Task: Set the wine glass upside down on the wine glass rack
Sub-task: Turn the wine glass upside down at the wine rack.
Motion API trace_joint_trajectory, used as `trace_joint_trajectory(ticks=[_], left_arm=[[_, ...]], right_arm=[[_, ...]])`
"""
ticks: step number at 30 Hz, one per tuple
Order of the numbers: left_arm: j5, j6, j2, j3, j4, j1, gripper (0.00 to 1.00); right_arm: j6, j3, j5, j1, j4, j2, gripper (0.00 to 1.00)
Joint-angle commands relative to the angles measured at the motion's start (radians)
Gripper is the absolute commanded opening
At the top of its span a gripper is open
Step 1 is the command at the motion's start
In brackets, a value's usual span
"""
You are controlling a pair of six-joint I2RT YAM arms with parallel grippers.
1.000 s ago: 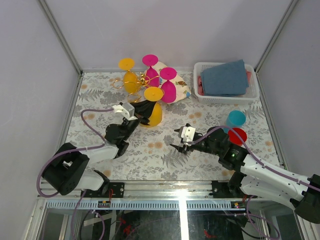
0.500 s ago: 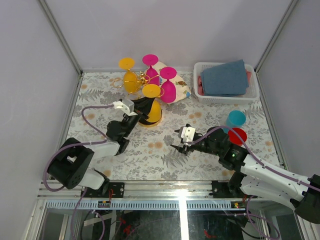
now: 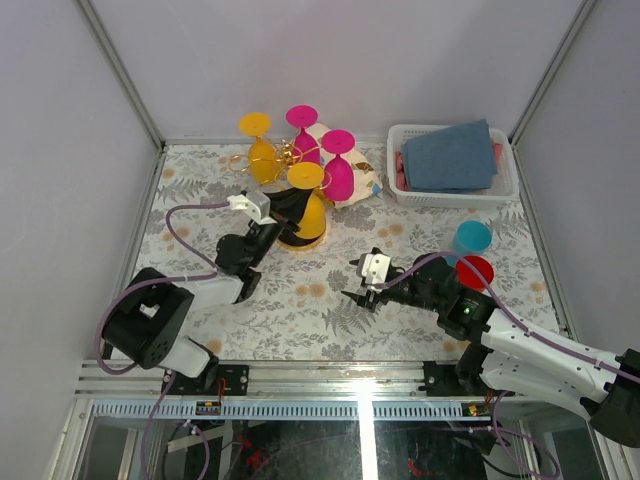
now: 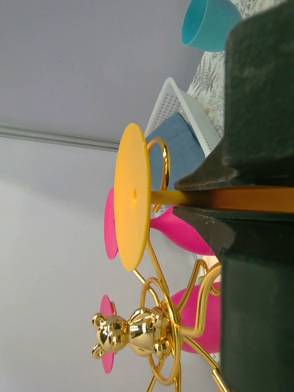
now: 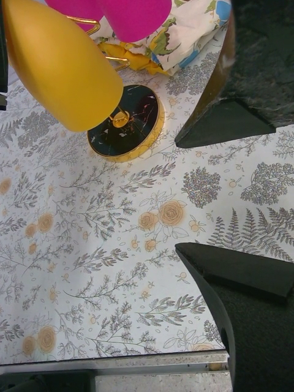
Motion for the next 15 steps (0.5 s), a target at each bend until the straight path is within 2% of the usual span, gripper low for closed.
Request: trace_joint_trajectory(ticks=[1,4,10,15], left_arm=[[0.035,-0.020,0.021,0.039,0.072,0.008,0.00],[0.020,-0.032,0.027,0.035,0.071,0.008,0.00],[-0.135,-0.049,0.026,0.030,0.053,0.007,0.00],[-0.161,-0.046,0.046,0.054,0.044,0.000,0.00]], right_arm=[[0.011,0.031,0.006,0.006,0.037,-0.012,0.70],[0.012,0.030,0.009,0.006,0.036,-0.014,0.71],[0.012,0.030,0.007,0.006,0.040,-0.007,0.71],[0.013,0.032,0.006,0.006,0.046,0.000,0.71]])
